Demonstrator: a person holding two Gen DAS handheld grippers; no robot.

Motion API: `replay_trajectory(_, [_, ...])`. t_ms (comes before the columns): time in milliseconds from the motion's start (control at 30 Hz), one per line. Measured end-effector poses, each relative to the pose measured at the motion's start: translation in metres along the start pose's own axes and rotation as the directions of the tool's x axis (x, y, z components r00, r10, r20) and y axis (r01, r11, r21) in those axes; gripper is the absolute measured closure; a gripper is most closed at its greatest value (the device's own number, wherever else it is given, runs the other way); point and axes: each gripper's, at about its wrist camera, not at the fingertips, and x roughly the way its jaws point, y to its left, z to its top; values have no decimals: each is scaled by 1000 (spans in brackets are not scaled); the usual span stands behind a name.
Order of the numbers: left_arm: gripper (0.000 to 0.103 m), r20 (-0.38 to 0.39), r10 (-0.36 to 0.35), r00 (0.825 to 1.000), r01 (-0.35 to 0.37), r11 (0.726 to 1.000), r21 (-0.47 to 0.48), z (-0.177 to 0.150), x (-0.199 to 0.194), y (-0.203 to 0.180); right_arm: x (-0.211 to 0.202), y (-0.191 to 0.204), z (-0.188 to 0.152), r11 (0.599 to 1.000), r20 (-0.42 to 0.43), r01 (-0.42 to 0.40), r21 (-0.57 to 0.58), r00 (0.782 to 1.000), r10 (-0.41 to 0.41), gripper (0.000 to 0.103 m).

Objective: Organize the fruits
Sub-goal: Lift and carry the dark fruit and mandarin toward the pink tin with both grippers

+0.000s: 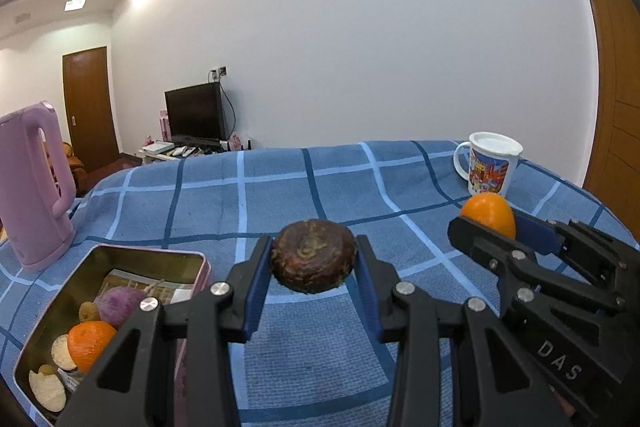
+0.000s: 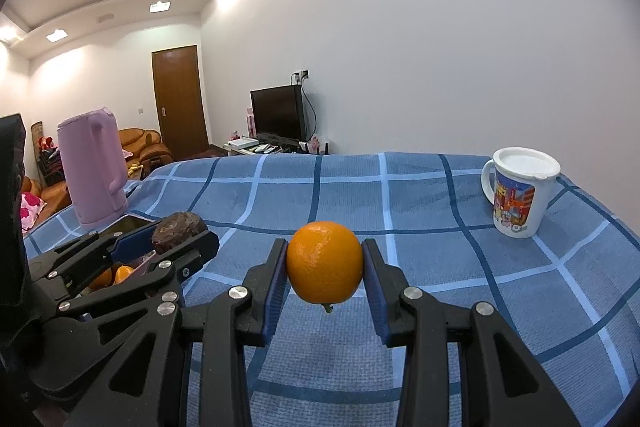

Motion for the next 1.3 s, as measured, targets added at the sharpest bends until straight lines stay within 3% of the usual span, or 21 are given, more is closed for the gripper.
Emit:
replay_trajectory(533, [61, 10, 28, 1000, -28, 1000, 3, 0, -6, 3, -13, 11, -2, 999, 47, -10, -51, 999, 12, 64])
replay_trajectory(1300, [61, -16, 47, 999, -47, 999, 7, -7, -16, 15, -17, 23, -3, 998, 29, -9, -65, 1000, 11, 64])
